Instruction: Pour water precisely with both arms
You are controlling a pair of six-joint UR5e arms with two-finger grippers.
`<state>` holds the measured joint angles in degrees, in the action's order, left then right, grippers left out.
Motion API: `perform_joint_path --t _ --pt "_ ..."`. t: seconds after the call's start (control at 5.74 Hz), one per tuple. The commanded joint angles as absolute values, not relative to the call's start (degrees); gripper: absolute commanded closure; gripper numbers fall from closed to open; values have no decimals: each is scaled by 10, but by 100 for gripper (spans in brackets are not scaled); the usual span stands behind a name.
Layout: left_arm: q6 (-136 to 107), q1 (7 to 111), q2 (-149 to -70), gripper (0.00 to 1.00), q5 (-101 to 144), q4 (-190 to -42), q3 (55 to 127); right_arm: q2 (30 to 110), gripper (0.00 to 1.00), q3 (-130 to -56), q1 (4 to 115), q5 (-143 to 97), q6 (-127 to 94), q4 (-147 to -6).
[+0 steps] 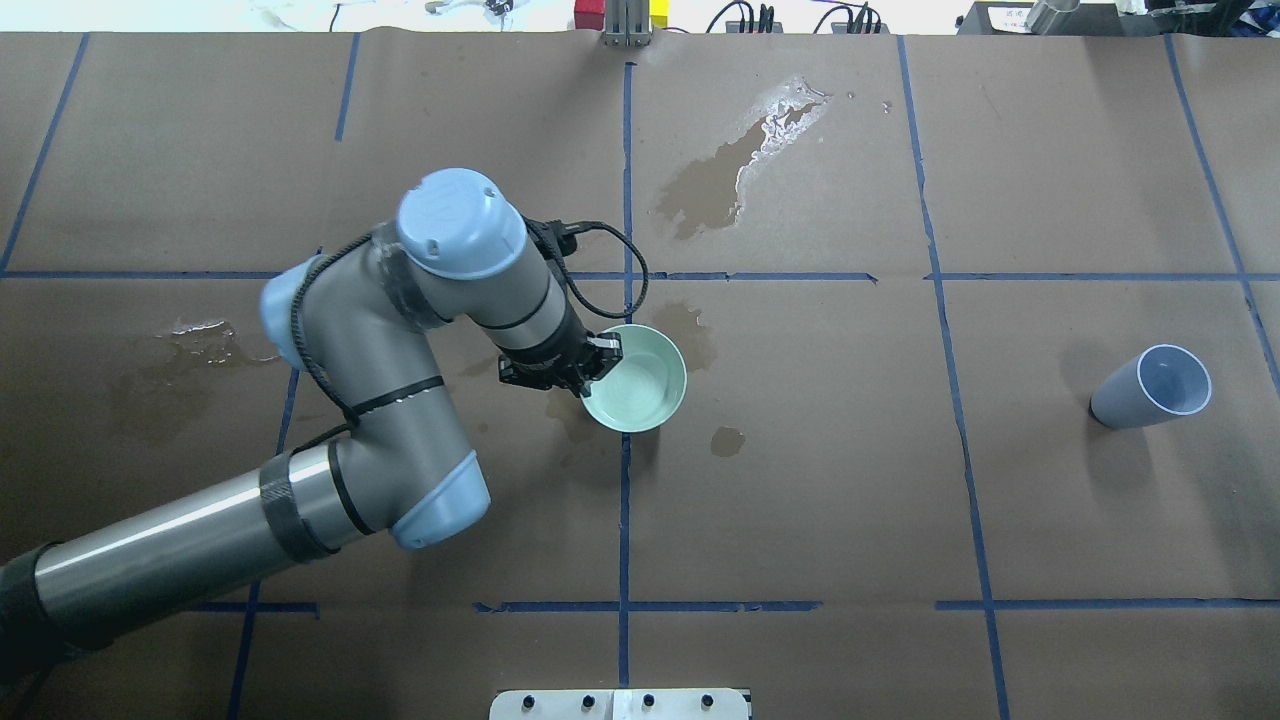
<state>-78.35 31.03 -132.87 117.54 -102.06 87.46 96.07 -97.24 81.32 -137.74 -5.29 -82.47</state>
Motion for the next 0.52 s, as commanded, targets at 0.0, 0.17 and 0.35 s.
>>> perform_joint_path --t 0.0,0.17,0.35 --pt "-783 296 -1335 96 1159 -1019 862 961 0 -974 812 -1379 -54 -825" --pt "-783 296 -1333 95 1159 -1018 863 961 0 -975 812 -1379 -55 -825" --pt "-783 296 -1326 95 1159 -1017 864 961 0 -975 812 -1379 -55 -825"
